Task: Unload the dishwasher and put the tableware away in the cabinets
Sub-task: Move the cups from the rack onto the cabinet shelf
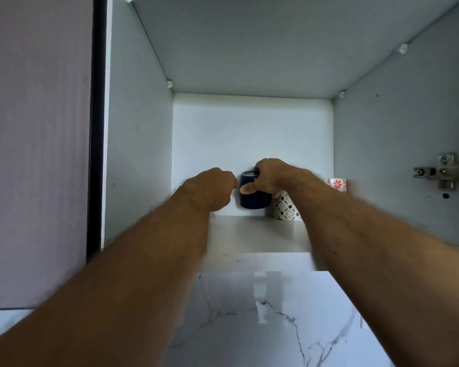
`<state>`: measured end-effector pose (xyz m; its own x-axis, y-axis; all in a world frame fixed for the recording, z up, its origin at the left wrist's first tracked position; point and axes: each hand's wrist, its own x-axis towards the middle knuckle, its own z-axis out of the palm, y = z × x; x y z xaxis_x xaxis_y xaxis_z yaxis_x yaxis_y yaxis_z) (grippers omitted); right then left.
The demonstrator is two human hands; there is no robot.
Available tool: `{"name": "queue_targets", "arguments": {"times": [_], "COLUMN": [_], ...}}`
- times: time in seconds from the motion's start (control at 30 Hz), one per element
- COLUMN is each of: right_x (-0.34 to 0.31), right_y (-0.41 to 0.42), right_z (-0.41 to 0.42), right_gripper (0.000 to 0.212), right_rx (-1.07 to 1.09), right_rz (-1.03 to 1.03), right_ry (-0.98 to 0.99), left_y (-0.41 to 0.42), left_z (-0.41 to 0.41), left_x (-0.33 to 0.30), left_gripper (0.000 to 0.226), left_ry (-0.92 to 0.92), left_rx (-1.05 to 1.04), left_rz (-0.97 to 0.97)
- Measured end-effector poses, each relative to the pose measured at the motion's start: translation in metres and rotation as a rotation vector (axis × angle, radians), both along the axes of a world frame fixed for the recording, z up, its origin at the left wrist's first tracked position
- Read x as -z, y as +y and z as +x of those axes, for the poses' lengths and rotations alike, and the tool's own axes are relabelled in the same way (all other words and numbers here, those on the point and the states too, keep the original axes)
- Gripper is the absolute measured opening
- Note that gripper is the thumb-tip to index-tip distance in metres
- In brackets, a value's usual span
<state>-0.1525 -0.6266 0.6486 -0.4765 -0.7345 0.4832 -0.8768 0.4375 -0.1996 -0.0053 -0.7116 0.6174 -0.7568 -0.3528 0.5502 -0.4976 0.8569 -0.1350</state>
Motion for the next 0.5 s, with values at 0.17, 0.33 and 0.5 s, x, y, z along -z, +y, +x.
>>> {"name": "queue_targets", "arguments": {"times": [0.17, 0.33, 0.5], "right_x": [0.003, 0.008, 0.009], "right_y": [0.002, 0.002, 0.003], "right_z": [0.002, 0.006, 0.005], "right_gripper": [0.060, 0.055, 0.047], "right_rx": [-0.014, -0.006, -0.012], "right_rz": [0.068, 0.120, 0.125], "right_ry": [-0.001, 0.003, -0.036], "left_y": [0.001, 0.008, 0.013], "left_z": [0.003, 0.006, 0.008], "left_x": [0.003, 0.003, 0.004], "left_gripper": [0.050, 0.050, 0.052], "left_ry": [-0.110, -0.164, -0.166], "left_rx": [0.025, 0.018, 0.031], "left_rz": [0.093, 0.125, 0.153]}}
